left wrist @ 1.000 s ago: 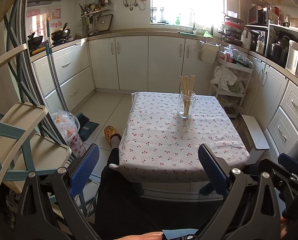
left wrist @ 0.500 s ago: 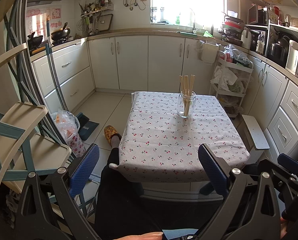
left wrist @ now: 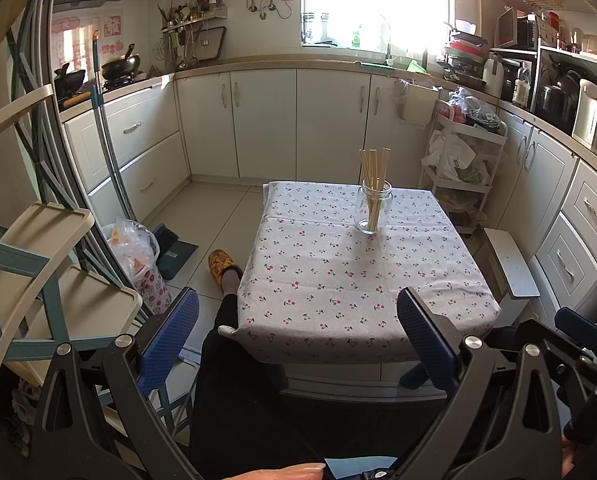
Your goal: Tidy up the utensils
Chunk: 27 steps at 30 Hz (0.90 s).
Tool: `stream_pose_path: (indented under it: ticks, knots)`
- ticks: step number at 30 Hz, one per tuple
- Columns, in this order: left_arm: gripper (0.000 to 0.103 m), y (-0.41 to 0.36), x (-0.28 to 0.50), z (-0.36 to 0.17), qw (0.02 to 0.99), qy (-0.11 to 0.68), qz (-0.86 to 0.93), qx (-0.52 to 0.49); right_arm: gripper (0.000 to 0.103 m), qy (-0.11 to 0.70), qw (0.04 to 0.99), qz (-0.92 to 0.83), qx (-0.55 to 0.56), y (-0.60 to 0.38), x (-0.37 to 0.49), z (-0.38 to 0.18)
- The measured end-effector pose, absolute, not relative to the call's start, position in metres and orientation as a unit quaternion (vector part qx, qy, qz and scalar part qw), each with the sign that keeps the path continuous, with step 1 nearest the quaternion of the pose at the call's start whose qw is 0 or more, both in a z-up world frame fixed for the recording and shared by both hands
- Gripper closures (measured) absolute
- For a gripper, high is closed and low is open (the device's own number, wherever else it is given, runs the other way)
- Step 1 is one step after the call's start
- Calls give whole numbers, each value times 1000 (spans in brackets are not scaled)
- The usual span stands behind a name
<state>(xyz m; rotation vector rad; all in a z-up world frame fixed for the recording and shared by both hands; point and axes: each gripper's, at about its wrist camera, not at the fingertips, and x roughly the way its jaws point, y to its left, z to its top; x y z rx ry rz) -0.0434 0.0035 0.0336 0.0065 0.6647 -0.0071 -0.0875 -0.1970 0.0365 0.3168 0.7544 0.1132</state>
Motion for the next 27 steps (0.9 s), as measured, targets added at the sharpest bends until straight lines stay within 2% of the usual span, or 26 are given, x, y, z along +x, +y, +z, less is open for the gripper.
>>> stream_pose_path:
  ticks: [11,27]
  knots:
    - [8,5,-41,24,941,340,-10,-7,7,367,916,55,154,-196,-87,36]
    - [8,11,-48,31,947,320,-11,-9,7,365,916,58,154,-189,-88,35]
